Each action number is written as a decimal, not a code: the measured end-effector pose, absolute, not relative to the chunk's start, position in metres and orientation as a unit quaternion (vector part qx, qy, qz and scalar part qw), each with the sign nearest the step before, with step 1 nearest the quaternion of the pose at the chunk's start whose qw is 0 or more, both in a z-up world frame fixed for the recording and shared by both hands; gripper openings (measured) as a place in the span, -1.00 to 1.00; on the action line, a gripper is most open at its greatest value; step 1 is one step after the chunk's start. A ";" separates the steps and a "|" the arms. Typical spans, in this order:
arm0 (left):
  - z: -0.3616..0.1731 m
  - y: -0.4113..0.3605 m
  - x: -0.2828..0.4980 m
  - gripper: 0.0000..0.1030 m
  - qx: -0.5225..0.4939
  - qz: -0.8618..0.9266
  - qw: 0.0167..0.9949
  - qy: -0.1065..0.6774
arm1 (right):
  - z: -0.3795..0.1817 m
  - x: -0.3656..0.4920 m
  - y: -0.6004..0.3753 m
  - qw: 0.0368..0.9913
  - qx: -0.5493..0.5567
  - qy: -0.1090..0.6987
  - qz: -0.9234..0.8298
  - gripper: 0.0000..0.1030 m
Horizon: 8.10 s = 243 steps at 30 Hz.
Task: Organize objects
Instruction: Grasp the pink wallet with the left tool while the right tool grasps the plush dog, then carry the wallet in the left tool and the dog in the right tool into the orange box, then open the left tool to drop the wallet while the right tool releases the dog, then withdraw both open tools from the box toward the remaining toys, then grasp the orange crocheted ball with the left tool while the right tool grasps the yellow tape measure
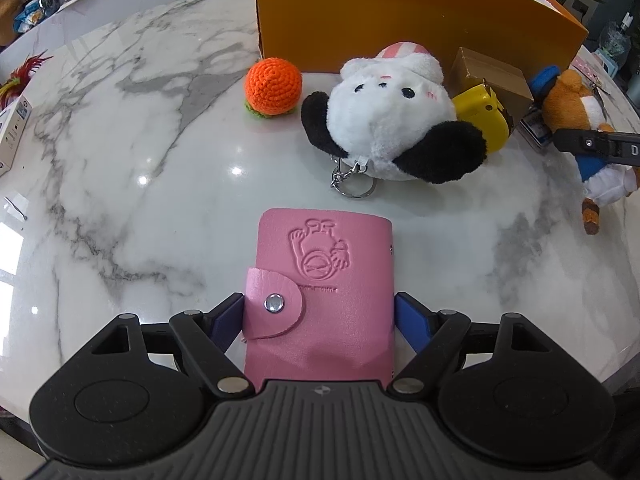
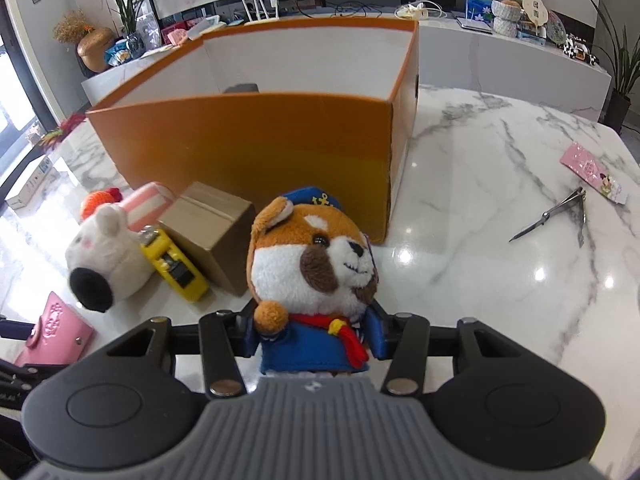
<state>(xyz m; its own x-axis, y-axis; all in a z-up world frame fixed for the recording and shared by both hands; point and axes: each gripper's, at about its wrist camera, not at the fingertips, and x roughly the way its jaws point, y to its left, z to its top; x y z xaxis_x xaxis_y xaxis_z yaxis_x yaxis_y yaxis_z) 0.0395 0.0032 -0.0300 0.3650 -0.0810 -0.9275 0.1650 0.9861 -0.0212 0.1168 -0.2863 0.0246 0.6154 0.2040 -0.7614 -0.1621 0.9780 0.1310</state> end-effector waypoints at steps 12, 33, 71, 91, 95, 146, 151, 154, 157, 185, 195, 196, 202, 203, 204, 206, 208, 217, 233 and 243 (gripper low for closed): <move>0.004 0.016 0.035 0.80 0.013 -0.082 0.845 0.528 | 0.059 0.087 -0.289 0.909 0.033 0.395 0.131 0.00; 0.147 -0.038 0.205 0.80 0.011 -0.086 0.908 0.410 | 0.197 0.180 -0.295 0.935 0.050 0.305 0.173 0.01; -0.005 -0.102 0.382 0.79 0.087 -0.068 0.819 0.563 | 0.051 0.411 -0.252 0.819 -0.088 0.545 0.157 0.00; -0.012 -0.093 0.385 0.81 0.033 -0.058 0.810 0.583 | 0.038 0.402 -0.248 0.815 -0.135 0.549 0.130 0.21; -0.004 -0.089 0.383 0.81 0.024 -0.060 0.812 0.580 | 0.050 0.397 -0.249 0.823 -0.136 0.536 0.133 0.37; 0.101 -0.067 0.270 0.86 -0.024 -0.072 0.840 0.537 | 0.150 0.246 -0.248 0.876 -0.055 0.444 0.181 0.45; 0.118 -0.065 0.219 0.86 -0.013 -0.071 0.850 0.523 | 0.165 0.201 -0.245 0.883 -0.054 0.434 0.173 0.51; 0.125 -0.061 0.187 0.86 -0.010 -0.065 0.862 0.503 | 0.170 0.172 -0.245 0.889 -0.053 0.423 0.167 0.53; 0.124 -0.057 0.155 0.86 -0.008 -0.060 0.874 0.483 | 0.167 0.145 -0.249 0.896 -0.049 0.412 0.160 0.57; 0.028 0.015 0.073 0.86 -0.015 -0.014 0.916 0.400 | 0.045 0.087 -0.264 0.920 -0.017 0.374 0.115 0.73; 0.003 -0.004 0.082 0.86 0.012 -0.070 0.906 0.417 | 0.034 0.106 -0.256 0.910 0.034 0.389 0.142 0.73; 0.002 -0.008 0.082 0.86 0.015 -0.079 0.905 0.417 | 0.033 0.107 -0.254 0.910 0.034 0.387 0.144 0.73; 0.001 -0.008 0.090 0.86 -0.007 -0.103 0.896 0.432 | 0.026 0.119 -0.255 0.899 0.081 0.400 0.156 0.66; 0.001 -0.006 0.092 0.86 -0.010 -0.102 0.896 0.432 | 0.024 0.121 -0.255 0.896 0.090 0.403 0.160 0.60; 0.002 -0.003 0.094 0.86 -0.013 -0.101 0.896 0.432 | 0.023 0.122 -0.255 0.894 0.097 0.405 0.164 0.56; 0.005 0.005 0.098 0.86 -0.024 -0.094 0.898 0.430 | 0.022 0.124 -0.254 0.891 0.104 0.408 0.172 0.53; 0.009 0.017 0.102 0.86 -0.039 -0.083 0.900 0.426 | 0.022 0.125 -0.252 0.887 0.108 0.411 0.182 0.45; 0.003 0.060 0.128 0.86 -0.080 -0.019 0.894 0.439 | 0.022 0.132 -0.240 0.885 0.098 0.399 0.220 0.28; -0.023 0.071 0.161 0.86 -0.099 0.006 0.880 0.465 | 0.015 0.152 -0.235 0.880 0.095 0.407 0.225 -0.40; -0.018 0.051 0.167 0.86 -0.128 -0.046 0.872 0.470 | 0.012 0.150 -0.238 0.873 0.106 0.420 0.223 -0.35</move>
